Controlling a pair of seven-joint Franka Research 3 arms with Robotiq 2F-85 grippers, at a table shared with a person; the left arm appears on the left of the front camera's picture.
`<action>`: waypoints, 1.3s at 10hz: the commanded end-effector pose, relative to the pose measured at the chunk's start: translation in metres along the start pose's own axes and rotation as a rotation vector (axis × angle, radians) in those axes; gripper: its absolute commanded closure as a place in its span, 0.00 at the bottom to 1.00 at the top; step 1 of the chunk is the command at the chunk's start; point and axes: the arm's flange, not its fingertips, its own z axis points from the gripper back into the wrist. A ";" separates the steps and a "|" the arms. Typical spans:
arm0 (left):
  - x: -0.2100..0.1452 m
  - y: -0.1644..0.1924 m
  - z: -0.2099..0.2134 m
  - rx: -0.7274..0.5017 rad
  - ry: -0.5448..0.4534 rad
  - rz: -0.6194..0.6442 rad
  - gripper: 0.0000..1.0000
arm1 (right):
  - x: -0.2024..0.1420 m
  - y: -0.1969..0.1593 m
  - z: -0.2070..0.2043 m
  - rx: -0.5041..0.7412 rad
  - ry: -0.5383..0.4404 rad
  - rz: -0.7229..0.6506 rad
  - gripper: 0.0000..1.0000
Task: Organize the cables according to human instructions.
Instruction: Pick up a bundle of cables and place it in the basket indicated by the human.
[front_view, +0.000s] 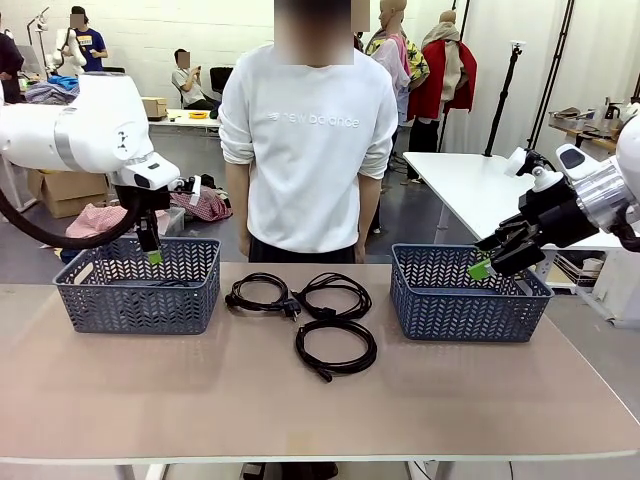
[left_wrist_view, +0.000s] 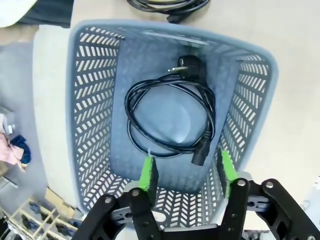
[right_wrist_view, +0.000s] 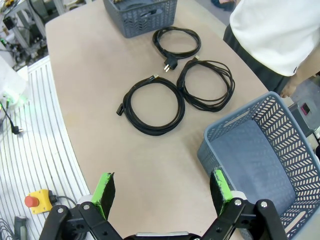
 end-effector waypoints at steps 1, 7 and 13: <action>-0.007 -0.010 0.000 -0.028 -0.010 0.033 0.00 | 0.001 -0.003 0.000 0.014 -0.029 0.018 0.00; -0.004 -0.005 -0.004 -0.032 -0.001 0.020 0.00 | 0.001 -0.003 0.000 0.014 -0.029 0.018 0.00; 0.006 -0.033 0.017 0.013 -0.098 0.068 0.00 | 0.001 -0.003 0.000 0.014 -0.029 0.018 0.00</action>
